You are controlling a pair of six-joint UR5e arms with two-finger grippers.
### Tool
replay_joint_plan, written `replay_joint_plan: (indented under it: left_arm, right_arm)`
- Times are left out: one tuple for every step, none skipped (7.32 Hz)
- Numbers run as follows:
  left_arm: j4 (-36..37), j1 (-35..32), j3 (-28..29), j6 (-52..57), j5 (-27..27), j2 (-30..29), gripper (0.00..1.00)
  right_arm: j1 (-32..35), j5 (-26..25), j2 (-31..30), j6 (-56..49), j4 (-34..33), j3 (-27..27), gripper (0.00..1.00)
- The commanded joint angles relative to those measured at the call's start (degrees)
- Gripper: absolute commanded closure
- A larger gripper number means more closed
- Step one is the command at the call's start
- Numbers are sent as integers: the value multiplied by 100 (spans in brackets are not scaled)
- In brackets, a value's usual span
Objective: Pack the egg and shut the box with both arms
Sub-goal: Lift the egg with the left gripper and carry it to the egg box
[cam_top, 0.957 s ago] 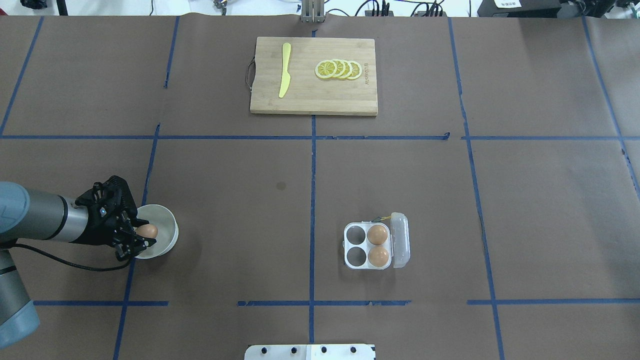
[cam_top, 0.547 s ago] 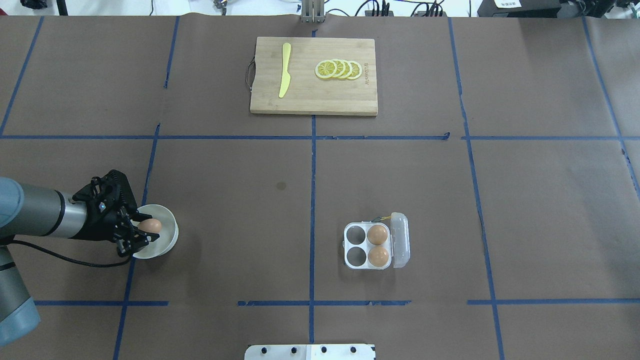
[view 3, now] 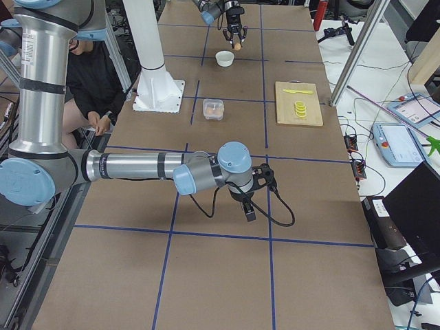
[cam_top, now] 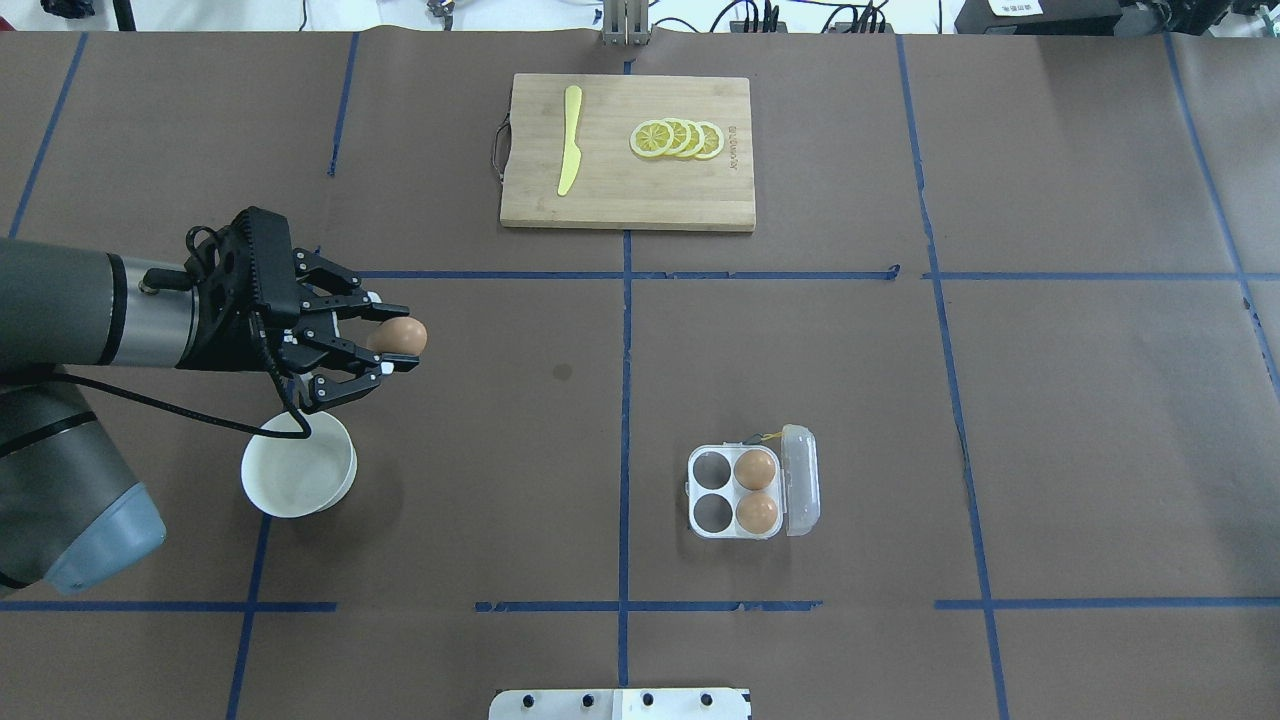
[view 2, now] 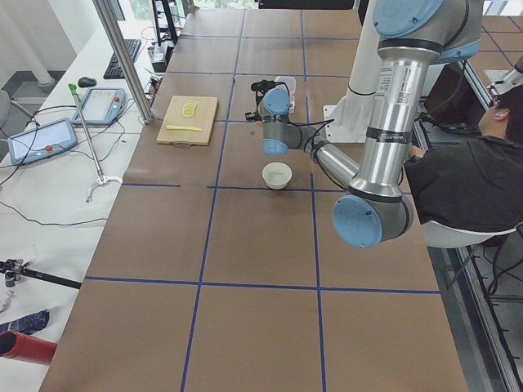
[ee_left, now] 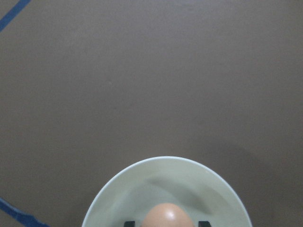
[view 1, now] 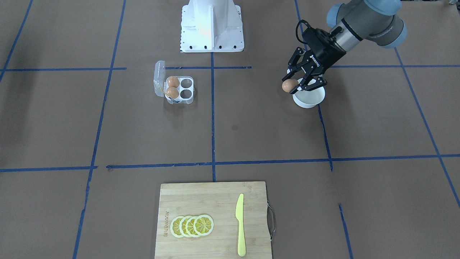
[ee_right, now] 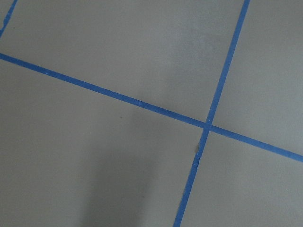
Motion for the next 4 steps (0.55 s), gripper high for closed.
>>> replay_joint_plan:
  left_arm:
    - [-738, 191, 610, 118, 794, -657, 100]
    - [-1509, 785, 971, 136, 1400, -642, 100]
    - [-1682, 1356, 1340, 145, 1537, -903, 100]
    - [-1675, 1666, 1674, 136, 1756, -1314, 100]
  right_arm:
    - [21, 0, 0, 0, 0, 8, 0]
    - [39, 0, 0, 0, 0, 0, 0]
    - [65, 0, 0, 9, -9, 0, 0]
    - [82, 0, 9, 9, -9, 0, 0]
